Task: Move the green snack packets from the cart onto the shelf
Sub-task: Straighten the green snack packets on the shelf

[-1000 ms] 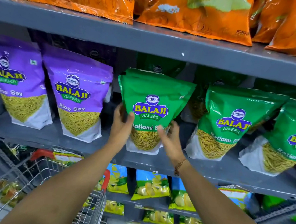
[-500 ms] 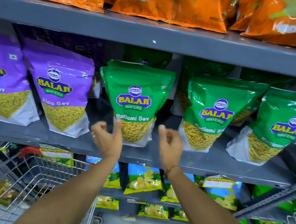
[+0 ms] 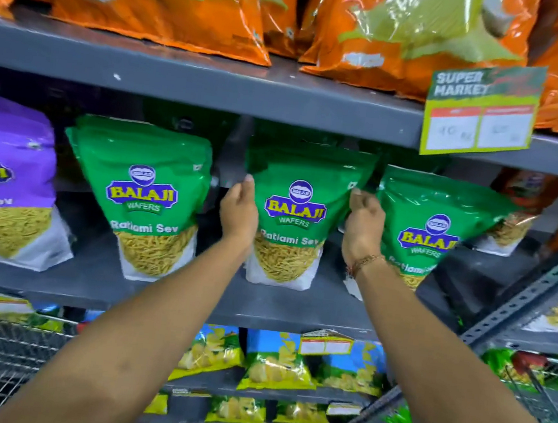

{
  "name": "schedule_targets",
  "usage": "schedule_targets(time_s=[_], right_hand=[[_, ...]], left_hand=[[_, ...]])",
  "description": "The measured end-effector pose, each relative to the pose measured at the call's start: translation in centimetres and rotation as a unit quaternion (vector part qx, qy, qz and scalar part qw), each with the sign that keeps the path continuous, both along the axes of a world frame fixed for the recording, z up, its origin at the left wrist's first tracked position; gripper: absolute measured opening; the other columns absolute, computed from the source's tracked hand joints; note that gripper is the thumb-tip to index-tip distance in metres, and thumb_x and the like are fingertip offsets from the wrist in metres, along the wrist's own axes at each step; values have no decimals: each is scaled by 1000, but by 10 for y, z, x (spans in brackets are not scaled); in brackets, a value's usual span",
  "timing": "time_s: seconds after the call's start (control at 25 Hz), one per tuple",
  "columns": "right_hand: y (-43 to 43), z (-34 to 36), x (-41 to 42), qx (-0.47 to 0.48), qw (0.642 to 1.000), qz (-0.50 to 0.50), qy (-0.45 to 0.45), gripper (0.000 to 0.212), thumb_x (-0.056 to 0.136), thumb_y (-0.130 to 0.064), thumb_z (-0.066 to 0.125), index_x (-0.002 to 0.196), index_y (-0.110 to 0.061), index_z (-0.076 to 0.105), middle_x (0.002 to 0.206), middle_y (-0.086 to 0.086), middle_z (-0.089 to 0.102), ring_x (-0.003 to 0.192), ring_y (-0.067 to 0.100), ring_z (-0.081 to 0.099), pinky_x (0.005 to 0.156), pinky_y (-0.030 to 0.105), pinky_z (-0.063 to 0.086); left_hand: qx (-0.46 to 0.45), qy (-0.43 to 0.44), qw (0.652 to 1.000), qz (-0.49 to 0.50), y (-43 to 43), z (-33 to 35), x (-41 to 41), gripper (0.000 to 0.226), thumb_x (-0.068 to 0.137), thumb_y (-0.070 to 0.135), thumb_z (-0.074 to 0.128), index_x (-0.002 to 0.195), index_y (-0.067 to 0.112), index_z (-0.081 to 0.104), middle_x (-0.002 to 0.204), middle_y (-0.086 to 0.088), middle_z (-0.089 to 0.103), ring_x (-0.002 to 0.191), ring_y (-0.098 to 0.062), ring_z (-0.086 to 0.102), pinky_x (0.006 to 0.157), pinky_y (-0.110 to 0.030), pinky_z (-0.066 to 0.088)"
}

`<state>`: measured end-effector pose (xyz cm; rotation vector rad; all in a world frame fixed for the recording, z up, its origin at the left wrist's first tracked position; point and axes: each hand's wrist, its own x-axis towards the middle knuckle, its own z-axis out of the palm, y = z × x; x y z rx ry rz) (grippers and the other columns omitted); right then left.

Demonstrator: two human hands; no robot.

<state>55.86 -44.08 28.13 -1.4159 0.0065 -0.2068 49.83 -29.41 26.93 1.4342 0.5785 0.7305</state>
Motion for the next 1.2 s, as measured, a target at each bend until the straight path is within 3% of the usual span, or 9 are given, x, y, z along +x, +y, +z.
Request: schedule_targets(time_s=[0.08,0.16,0.36,0.52,0.64,0.72,0.84,1.0,1.2], right_hand=[[-4,-19,-6,17,999,42,4,25,89,-38,47,82,-15,56,79,5,56,73,11,44,70,28,37],[-11,-58,-17,-6,987,159,27,48,84,-50,51,115,-13,49,117,3,59,102,10,54,92,30,42],[-19,-95,-41,-134,953,270,9,80,64,-49,74,127,-16,40,129,5,57,117,17,56,103,46,45],[-27,-97,-47,-131,950,283,1,60,75,-30,71,126,-19,42,124,-1,59,114,12,57,102,40,47],[-44,-91,-65,-151,975,164,5,21,83,-32,62,98,-18,57,92,-4,63,82,6,55,80,28,47],[-71,-82,-68,-114,992,-31,33,31,89,-37,50,65,-17,46,65,1,49,65,16,43,69,29,35],[-120,-57,-40,14,977,-211,9,28,95,-30,37,71,-15,41,82,8,47,78,19,41,69,25,29],[-174,-11,37,10,993,-119,-10,15,93,-14,37,85,-15,50,80,4,45,68,11,39,61,22,34],[-200,3,58,-95,995,-24,15,24,93,-20,37,74,-32,42,82,-6,49,69,0,45,63,4,41]], left_hand=[[-9,2,999,-31,-6,-7,-10,44,93,41,39,107,4,57,101,-13,63,92,-24,56,88,-36,46],[-2,43,991,-129,-15,-29,-24,45,90,40,45,127,15,43,116,-5,58,107,-20,55,94,-34,45],[84,109,980,-146,-19,-70,-44,55,64,51,73,105,24,48,108,2,65,106,-21,61,95,-46,49],[77,78,986,-129,-27,-79,-48,67,55,65,69,108,28,48,112,5,65,106,-16,60,97,-45,49],[127,47,990,29,-52,-87,-58,73,66,67,59,116,16,46,117,-6,59,109,-24,55,96,-44,46],[218,29,968,120,-85,-96,-66,61,76,66,45,95,8,48,98,-16,57,94,-31,53,85,-46,44],[230,-18,970,-81,-157,-82,-54,31,86,48,39,89,19,50,83,1,54,82,-19,50,75,-36,42],[-42,64,977,-199,-198,-28,24,67,88,50,43,142,16,22,150,-7,32,137,-26,32,113,-44,30],[-17,19,991,-132,-199,-6,59,38,87,39,54,111,9,56,114,-12,65,104,-28,60,90,-41,48]])
